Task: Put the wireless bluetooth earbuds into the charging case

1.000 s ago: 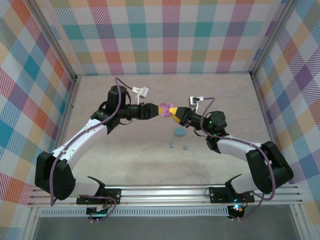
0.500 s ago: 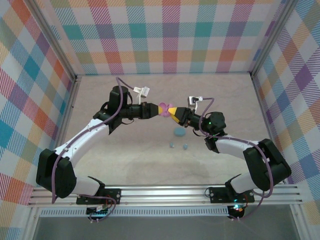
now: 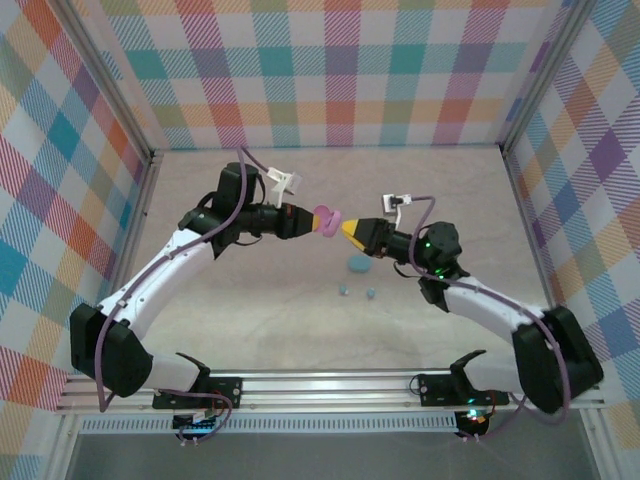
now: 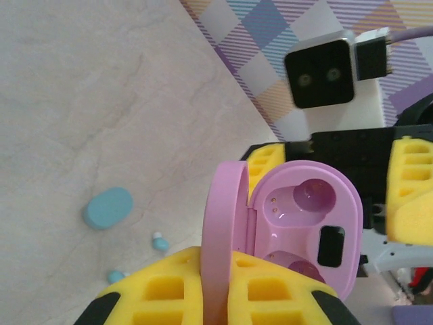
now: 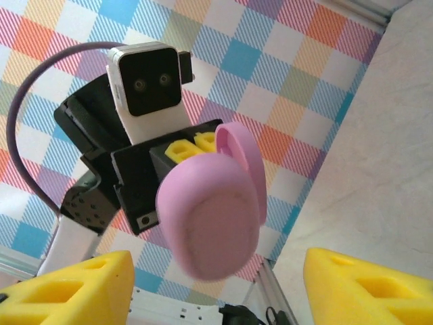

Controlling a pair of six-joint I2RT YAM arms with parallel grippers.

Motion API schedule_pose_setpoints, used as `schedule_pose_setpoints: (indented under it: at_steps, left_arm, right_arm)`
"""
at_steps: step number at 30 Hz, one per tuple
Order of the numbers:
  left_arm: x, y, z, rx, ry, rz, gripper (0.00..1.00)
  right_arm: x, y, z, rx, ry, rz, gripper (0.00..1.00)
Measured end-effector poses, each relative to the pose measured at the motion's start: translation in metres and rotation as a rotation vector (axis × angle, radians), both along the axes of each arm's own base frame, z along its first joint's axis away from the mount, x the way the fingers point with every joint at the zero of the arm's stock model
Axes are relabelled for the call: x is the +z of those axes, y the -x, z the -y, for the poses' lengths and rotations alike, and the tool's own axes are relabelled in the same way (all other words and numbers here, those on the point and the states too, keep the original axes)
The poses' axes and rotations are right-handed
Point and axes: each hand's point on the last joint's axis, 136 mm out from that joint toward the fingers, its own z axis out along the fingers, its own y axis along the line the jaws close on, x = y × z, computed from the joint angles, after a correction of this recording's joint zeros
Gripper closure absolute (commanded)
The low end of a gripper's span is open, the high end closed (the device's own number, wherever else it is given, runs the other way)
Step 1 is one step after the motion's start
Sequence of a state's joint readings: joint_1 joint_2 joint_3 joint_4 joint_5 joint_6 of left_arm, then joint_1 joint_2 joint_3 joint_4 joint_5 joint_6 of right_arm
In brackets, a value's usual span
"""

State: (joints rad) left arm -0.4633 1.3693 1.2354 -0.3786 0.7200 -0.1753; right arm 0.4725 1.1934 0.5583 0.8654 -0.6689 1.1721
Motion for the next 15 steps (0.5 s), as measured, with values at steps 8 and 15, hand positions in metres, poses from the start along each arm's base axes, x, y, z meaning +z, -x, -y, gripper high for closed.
schedule_pose_setpoints:
  at_steps: [8,15]
  left_arm:
    - [-0.002,0.005,-0.016,-0.049,-0.163,0.136,0.88]
    - [-0.013,0.016,-0.029,-0.133,-0.295,0.230,0.87]
  right_arm:
    - [0.066,0.022,0.026,-0.070,0.293,0.258,0.31]
    - [0.047,0.014,0.007,0.098,0.431,0.240,0.38]
